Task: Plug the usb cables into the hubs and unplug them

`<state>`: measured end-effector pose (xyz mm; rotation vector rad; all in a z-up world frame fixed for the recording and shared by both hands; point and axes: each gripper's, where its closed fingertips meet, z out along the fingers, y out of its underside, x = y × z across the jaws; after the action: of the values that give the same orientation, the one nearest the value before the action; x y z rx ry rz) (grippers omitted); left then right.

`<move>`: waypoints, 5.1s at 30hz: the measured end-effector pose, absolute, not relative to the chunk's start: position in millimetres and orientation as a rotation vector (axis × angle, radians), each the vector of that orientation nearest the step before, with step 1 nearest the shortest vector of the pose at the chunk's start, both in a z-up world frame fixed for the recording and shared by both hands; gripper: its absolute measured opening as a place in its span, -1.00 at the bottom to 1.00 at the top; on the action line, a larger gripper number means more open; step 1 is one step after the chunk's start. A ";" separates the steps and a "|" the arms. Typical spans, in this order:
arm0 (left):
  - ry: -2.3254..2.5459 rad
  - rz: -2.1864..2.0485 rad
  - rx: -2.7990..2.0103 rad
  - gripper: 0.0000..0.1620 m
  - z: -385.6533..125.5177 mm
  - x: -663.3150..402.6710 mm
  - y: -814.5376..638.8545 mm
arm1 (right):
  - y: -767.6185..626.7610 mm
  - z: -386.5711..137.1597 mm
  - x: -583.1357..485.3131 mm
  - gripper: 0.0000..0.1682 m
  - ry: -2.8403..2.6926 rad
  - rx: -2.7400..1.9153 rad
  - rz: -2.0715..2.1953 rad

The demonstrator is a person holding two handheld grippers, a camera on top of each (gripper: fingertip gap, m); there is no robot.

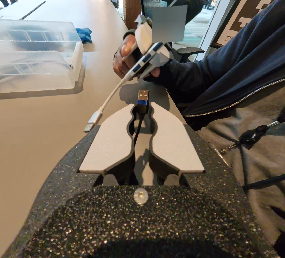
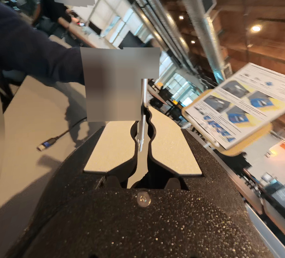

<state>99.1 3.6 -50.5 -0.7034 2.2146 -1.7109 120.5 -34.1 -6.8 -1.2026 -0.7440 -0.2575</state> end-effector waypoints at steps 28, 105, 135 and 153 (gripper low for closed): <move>2.456 -1.678 -0.985 -0.82 -88.8 76.7 -7.0 | -28.6 -38.0 82.7 -0.91 -0.948 -1.196 -0.211; 2.742 -1.135 -0.787 -0.82 -91.2 25.8 -13.2 | -27.5 -72.5 26.4 -0.92 -1.235 -1.100 -0.396; 2.937 -0.960 -0.647 -0.82 -119.2 18.3 -17.9 | -33.6 -98.1 15.3 -0.91 -1.359 -1.163 -0.298; 2.500 -1.158 -1.015 -0.83 -124.2 42.7 43.8 | 2.2 -139.4 48.2 -0.91 -1.445 -1.413 -0.485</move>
<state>42.7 43.8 -124.2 -1.0149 2.5003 -1.1576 48.2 2.2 -139.4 -1.4133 -1.4451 -0.4855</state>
